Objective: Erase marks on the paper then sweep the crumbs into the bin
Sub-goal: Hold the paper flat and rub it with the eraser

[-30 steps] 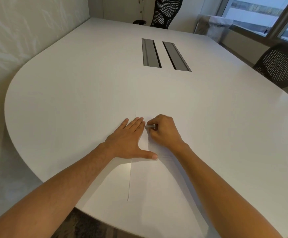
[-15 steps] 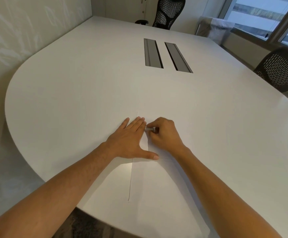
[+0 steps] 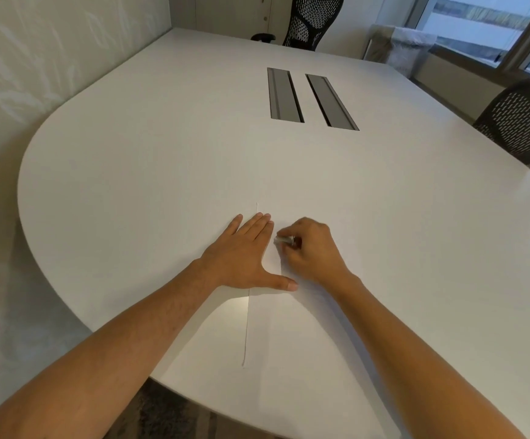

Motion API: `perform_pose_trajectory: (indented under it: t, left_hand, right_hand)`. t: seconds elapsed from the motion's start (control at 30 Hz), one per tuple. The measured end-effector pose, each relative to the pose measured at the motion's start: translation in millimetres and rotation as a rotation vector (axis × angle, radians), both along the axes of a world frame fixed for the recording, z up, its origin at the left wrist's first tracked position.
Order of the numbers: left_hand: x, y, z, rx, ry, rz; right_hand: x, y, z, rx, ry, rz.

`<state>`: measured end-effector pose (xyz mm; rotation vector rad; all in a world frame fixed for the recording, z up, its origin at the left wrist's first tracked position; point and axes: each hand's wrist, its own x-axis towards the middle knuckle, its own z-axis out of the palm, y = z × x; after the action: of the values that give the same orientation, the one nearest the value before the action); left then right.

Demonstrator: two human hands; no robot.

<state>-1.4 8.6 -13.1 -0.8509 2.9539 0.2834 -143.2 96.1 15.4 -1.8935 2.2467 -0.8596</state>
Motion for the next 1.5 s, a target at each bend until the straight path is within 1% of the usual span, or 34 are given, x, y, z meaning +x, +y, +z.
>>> perform_pose_trajectory:
  t: [0.07,0.13,0.23,0.3,0.37,0.43,0.53,0.6,0.67,0.77,0.83,0.9,1.07,1.13,1.27,1.33,1.4,1.5]
  left_hand:
    - [-0.3,-0.7,-1.7,-0.011,0.008,-0.004]
    - [-0.1,-0.7,-1.6,-0.012,0.01,-0.005]
    - [-0.3,-0.4,-1.4,-0.002,-0.005,0.001]
    - [-0.6,-0.5,-1.8,-0.001,-0.001,0.006]
    - [-0.7,-1.1,-2.7,-0.003,0.003,0.008]
    - [-0.8,-0.9,-3.3,-0.007,0.002,0.004]
    - [-1.2,-2.3,-3.9,-0.024,0.005,-0.009]
    - [-1.4,-2.8,-4.5,-0.032,0.01,-0.012]
    - [-1.1,-2.3,-4.2,-0.017,-0.001,-0.007]
    - [-1.3,-1.7,-2.7,-0.012,-0.012,0.0]
    - [-1.9,-1.6,-1.8,-0.008,-0.015,0.004]
    - [-1.6,-1.1,-2.0,-0.009,-0.017,0.003]
    - [-1.2,-1.7,-2.5,-0.015,-0.008,0.0]
    - [-1.4,-1.6,-2.5,-0.007,-0.018,0.002]
    - [-1.6,-1.4,-1.8,-0.003,-0.026,0.007]
    - [-1.7,-0.9,-1.4,0.0,-0.02,0.009]
    - [-1.8,-1.2,-2.4,-0.008,-0.01,0.006]
    - [-1.8,-2.8,-4.2,-0.055,-0.005,-0.012]
  right_hand:
    - [8.2,21.7,0.8,0.017,-0.009,0.062]
    - [5.4,25.4,0.3,0.024,-0.015,0.078]
    - [-7.6,4.1,0.0,-0.023,-0.047,-0.031]
    - [-17.2,-11.9,0.0,-0.013,-0.072,-0.099]
    - [-19.1,-17.5,0.2,0.009,-0.054,-0.122]
    - [-11.8,-9.6,-0.2,0.005,-0.045,-0.095]
    - [8.5,15.0,-1.2,-0.012,-0.039,0.031]
    - [8.8,18.8,-2.5,0.005,-0.025,0.076]
    - [-2.6,7.0,-2.2,-0.011,-0.031,0.024]
    - [-20.9,-16.1,-1.7,-0.015,-0.063,-0.111]
    - [-23.1,-21.8,-1.5,-0.006,-0.07,-0.146]
    - [-15.3,-13.4,-1.1,-0.005,-0.071,-0.12]
    - [1.2,22.7,-4.9,0.012,-0.048,0.033]
    - [-6.7,14.9,-6.4,0.003,-0.06,0.006]
    - [-23.8,-15.0,-4.0,-0.025,-0.066,-0.12]
    - [-21.8,-18.5,-3.4,-0.02,-0.059,-0.131]
    - [-11.0,-8.0,-4.7,-0.015,-0.064,-0.081]
    - [7.2,15.2,-6.4,0.006,-0.041,0.066]
